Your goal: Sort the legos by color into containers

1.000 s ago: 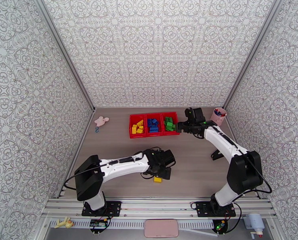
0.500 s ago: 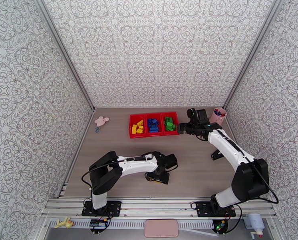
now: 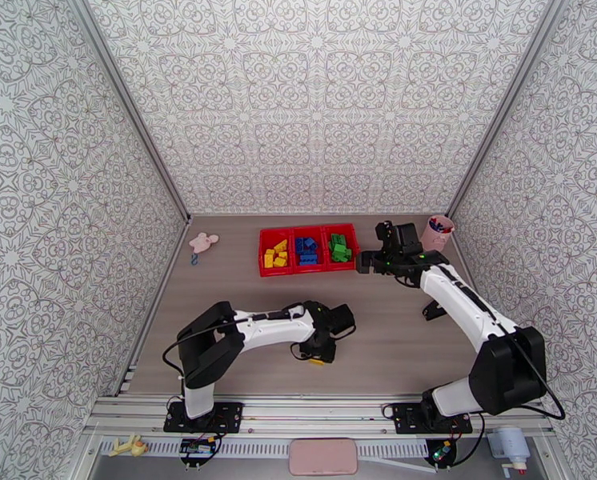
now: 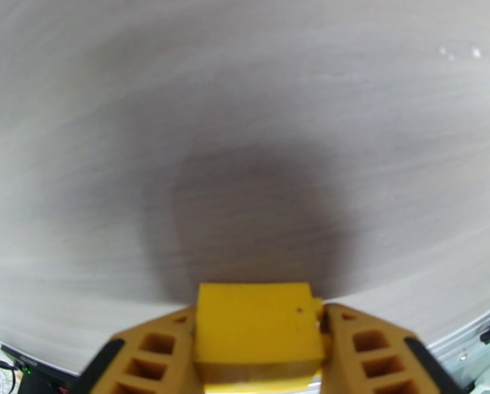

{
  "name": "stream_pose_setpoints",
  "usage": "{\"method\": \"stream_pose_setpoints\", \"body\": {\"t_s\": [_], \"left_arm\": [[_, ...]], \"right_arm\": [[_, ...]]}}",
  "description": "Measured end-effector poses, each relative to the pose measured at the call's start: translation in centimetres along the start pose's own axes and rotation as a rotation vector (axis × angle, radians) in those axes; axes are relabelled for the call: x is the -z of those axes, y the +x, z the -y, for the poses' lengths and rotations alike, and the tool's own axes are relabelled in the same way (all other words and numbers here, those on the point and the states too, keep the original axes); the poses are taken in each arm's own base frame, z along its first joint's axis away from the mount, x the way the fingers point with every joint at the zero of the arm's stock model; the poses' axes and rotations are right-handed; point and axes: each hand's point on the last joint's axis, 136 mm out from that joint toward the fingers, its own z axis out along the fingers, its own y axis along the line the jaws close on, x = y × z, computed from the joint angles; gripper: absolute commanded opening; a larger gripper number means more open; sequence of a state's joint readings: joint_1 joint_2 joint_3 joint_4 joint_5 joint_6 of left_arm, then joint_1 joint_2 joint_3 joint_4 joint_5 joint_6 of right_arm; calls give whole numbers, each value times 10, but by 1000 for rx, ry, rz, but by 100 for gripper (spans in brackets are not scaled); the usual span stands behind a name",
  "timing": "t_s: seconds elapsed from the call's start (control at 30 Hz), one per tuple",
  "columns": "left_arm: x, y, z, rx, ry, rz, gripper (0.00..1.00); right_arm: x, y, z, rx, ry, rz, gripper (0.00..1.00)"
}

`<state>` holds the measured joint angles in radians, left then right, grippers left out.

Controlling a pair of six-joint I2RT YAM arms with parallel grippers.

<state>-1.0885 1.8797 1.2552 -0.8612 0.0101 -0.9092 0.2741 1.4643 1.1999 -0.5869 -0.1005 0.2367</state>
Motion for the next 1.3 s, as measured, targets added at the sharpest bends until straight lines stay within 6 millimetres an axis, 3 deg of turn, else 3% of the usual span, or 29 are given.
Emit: {"method": "stream_pose_setpoints", "body": {"t_s": [0.13, 0.3, 0.5, 0.73, 0.87, 1.07, 1.2, 1.3], "left_arm": [[26, -24, -1, 23, 42, 118, 35], [76, -81, -22, 81, 96, 331, 35], [114, -153, -74, 169, 96, 521, 35], [139, -224, -157, 282, 71, 660, 37], [140, -273, -186, 309, 61, 714, 38], [115, -330, -208, 320, 41, 722, 43], [98, -348, -211, 299, 24, 712, 61], [93, -351, -210, 278, 16, 709, 85]], "right_arm": [[7, 1, -11, 12, -61, 6, 100], [16, 10, -26, 42, -161, 17, 100], [32, 10, -59, 124, -341, 72, 100], [47, 7, -110, 246, -492, 143, 100], [48, 9, -131, 288, -544, 158, 100], [28, 15, -135, 308, -547, 121, 100], [28, 8, -135, 327, -532, 140, 100], [27, 3, -128, 331, -483, 162, 100]]}}
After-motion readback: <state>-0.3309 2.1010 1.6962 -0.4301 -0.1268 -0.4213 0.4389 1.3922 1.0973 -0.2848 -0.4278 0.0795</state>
